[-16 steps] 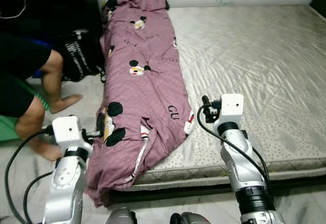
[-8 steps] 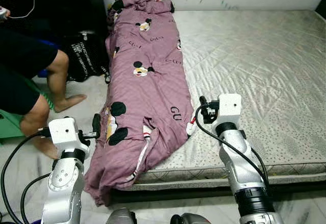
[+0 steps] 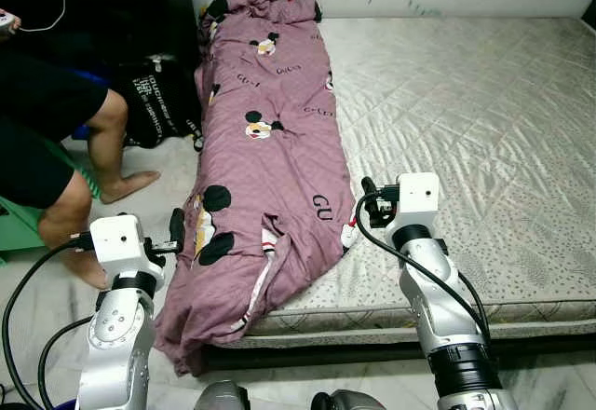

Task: Clean up the room

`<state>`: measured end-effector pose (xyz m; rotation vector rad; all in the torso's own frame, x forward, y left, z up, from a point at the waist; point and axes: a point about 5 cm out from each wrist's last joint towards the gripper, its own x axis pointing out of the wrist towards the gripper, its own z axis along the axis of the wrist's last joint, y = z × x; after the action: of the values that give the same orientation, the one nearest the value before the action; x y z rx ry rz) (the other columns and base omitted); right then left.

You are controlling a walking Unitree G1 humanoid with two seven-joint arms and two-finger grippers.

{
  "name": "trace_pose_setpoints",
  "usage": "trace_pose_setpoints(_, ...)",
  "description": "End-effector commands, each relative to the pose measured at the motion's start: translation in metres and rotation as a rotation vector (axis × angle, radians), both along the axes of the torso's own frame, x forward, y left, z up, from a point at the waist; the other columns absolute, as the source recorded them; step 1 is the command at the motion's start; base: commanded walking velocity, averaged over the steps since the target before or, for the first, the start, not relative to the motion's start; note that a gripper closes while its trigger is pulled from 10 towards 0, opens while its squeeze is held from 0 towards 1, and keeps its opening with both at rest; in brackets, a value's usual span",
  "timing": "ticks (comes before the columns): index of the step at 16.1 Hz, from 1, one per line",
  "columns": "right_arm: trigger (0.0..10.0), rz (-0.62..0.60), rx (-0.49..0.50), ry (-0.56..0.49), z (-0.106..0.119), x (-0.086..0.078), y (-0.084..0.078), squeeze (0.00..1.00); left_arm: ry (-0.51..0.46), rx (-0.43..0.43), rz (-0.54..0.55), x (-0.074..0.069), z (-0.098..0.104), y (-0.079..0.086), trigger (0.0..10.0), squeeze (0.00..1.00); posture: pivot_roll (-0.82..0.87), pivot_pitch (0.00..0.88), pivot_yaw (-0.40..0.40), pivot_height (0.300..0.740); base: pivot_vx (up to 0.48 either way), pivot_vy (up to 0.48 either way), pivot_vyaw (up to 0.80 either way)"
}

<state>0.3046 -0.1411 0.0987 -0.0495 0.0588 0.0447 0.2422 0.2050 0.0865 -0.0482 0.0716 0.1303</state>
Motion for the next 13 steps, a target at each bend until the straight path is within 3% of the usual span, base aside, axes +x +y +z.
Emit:
trace_pose_setpoints(1,10.0,0.009,0.004,-0.008,0.0042,0.0008,0.0006,0.00,-0.011,0.013,-0.002,0.0025,0.0049,-0.0012,10.0,0.00,0.08,0.083,0.007,0.740,0.000,0.000,0.00)
trace_pose_setpoints(3,10.0,0.013,0.005,-0.007,0.0042,0.0012,0.0007,0.00,-0.010,0.011,-0.001,0.0033,0.0047,-0.0019,10.0,0.00,0.08,0.084,0.006,0.740,0.000,0.000,0.00)
trace_pose_setpoints(13,10.0,0.021,0.007,0.002,0.0027,0.0023,0.0007,0.00,-0.009,0.003,0.007,0.0056,0.0045,-0.0030,10.0,0.00,0.07,0.087,0.003,0.625,0.000,0.000,0.00)
